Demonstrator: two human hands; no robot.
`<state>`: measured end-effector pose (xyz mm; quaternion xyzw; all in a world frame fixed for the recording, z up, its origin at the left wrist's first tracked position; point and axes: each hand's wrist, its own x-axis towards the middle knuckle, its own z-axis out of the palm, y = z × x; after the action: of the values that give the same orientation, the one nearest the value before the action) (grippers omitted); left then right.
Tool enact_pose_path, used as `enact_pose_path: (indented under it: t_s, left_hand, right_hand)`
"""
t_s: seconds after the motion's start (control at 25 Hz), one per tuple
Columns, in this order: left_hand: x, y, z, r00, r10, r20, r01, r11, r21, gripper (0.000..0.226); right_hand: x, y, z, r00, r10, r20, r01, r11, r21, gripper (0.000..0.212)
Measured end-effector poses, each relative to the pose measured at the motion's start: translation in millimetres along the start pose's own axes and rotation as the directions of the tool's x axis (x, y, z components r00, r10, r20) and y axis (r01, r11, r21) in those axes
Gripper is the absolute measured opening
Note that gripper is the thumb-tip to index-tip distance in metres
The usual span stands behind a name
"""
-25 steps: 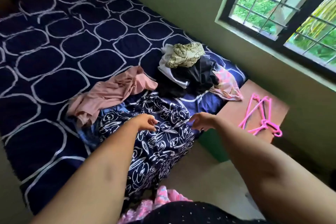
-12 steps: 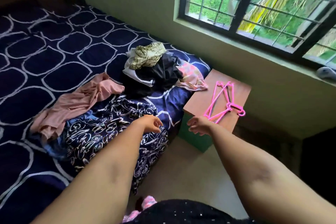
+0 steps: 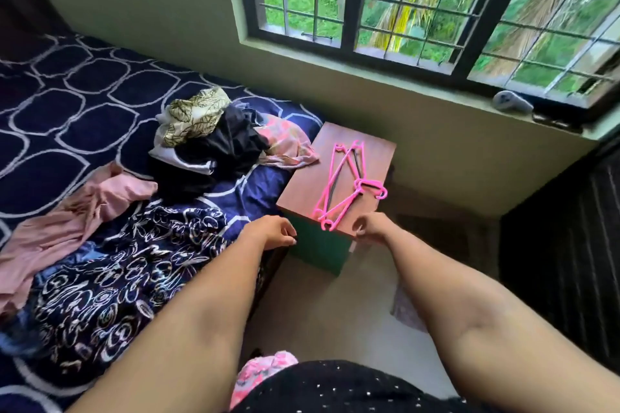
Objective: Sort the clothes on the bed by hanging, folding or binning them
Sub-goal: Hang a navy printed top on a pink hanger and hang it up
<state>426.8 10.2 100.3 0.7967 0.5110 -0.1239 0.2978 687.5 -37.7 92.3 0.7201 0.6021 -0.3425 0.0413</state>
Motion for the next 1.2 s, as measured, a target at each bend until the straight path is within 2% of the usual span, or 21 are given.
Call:
enact_pose_path:
  t_s: [0.2, 0.56, 0.64, 0.72, 0.76, 0.84, 0.96, 1.08, 1.16, 1.2]
  left_hand:
    - [57.0, 4.9, -20.0, 0.999, 0.045, 0.002, -0.045, 0.999, -0.014, 0.028]
    - [219.9, -23.5, -73.8, 0.960, 0.170, 0.222, -0.192, 0.978, 0.079, 0.033]
    - [255.4, -24.0, -91.4, 0.948, 0.195, 0.253, -0.229, 0.967, 0.110, 0.033]
    - [284.7, -22.3, -98.6, 0.934, 0.227, 0.276, -0.267, 0.957, 0.116, 0.032]
    - [297.1, -20.7, -97.6, 0.929, 0.237, 0.284, -0.279, 0.953, 0.117, 0.032]
    - [316.0, -19.1, -89.2, 0.916, 0.242, 0.319, -0.290, 0.951, 0.111, 0.033]
    - [345.7, -27.6, -73.7, 0.893, 0.224, 0.390, -0.285, 0.953, 0.104, 0.032]
    - [365.7, -42.7, -60.1, 0.881, 0.187, 0.434, -0.256, 0.961, 0.106, 0.030]
    - [375.8, -49.7, -50.5, 0.879, 0.159, 0.449, -0.223, 0.970, 0.094, 0.029]
    - [377.7, -51.3, -46.9, 0.877, 0.153, 0.456, -0.217, 0.972, 0.093, 0.029]
  right_hand:
    - [35.8, 22.4, -18.0, 0.995, 0.090, -0.031, -0.089, 0.995, 0.041, 0.029]
    - [147.8, 7.7, -60.7, 0.979, 0.201, 0.033, -0.204, 0.974, 0.095, 0.028]
    - [168.0, 5.9, -66.9, 0.967, 0.252, 0.036, -0.255, 0.956, 0.148, 0.023]
    - [181.4, 8.6, -66.6, 0.950, 0.310, 0.042, -0.312, 0.926, 0.211, 0.010]
    - [188.6, 11.2, -64.6, 0.940, 0.339, 0.037, -0.338, 0.910, 0.241, 0.018]
    - [201.5, 18.8, -55.3, 0.906, 0.417, 0.075, -0.417, 0.848, 0.327, 0.026]
    - [230.0, 34.2, -39.4, 0.859, 0.490, 0.147, -0.501, 0.743, 0.444, 0.017]
    - [262.2, 41.9, -14.9, 0.829, 0.511, 0.227, -0.551, 0.681, 0.481, 0.012]
    - [278.9, 41.2, 5.1, 0.778, 0.561, 0.284, -0.613, 0.576, 0.541, 0.010]
    - [285.1, 41.5, 15.8, 0.733, 0.604, 0.312, -0.652, 0.496, 0.573, 0.015]
